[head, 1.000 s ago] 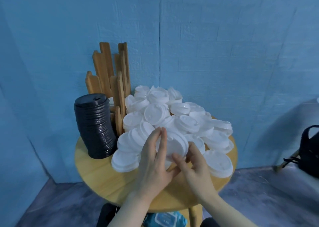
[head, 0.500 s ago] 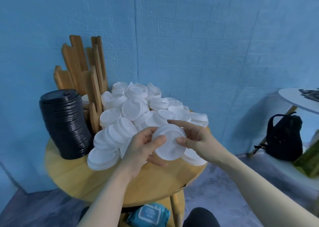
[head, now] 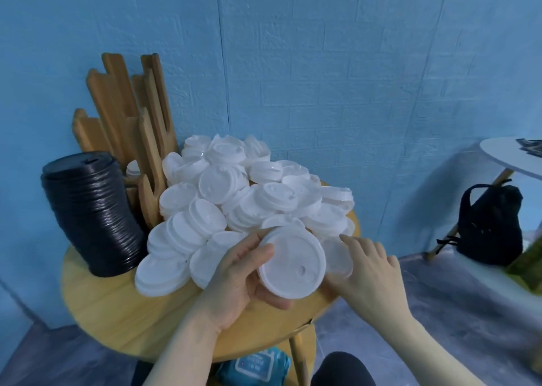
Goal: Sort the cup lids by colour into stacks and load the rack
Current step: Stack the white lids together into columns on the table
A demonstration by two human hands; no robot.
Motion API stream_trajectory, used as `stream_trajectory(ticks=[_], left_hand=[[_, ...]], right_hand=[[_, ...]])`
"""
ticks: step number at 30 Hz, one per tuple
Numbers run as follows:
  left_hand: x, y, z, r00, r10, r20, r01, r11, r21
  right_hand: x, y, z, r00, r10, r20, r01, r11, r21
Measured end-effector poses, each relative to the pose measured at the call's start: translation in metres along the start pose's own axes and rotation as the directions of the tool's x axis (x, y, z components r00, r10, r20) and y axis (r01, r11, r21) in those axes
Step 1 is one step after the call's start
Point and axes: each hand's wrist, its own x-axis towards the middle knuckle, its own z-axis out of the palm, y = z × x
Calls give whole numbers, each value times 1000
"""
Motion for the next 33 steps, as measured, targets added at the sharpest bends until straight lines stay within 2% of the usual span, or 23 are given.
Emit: stream_trajectory(ticks=[3,6,9,11,13,18,21,23,25,27,30,33], left_hand=[[-8,-2,1,991,-131,23,130,991,30],[-12,-8,-1,981,-185,-62,184,983,-14],[-12,-13,-2,978,-142,-155,130,988,-85],[-12,-15,-1,974,-103,-204,83,991,-100],[-14,-15,0,970,-66,-236,37,992,-122],[-17,-14,-1,964,-46,-262,9,990,-140],[-18,-13,1,966,-42,-253,9,991,-131],[-17,-13,1,966,-42,-256,9,992,-129],[-17,-14,1,966,-47,-253,13,991,-134],[-17,-13,1,968,-53,-244,19,990,-140],[-18,-13,-2,971,-69,-229,33,987,-157],[-19,-13,-2,974,-73,-216,44,989,-138]], right_hand=[[-1,0,-1,1000,-26,-3,26,1000,18],[-3,6,-4,993,-89,79,79,989,122],[3,11,-13,960,-172,221,99,946,309],[9,10,-18,932,-215,290,112,936,334],[13,4,-21,931,-192,310,82,938,336],[1,-11,-11,982,-171,83,152,968,201],[-5,-1,-13,991,-130,22,118,950,289],[-10,7,-17,991,-125,-47,132,885,446],[-15,8,-21,972,-194,-132,234,758,609],[-20,1,-22,934,-316,-168,344,660,668],[-19,-14,-18,862,-470,-190,465,586,664],[-12,-27,-13,826,-546,-142,482,551,681]])
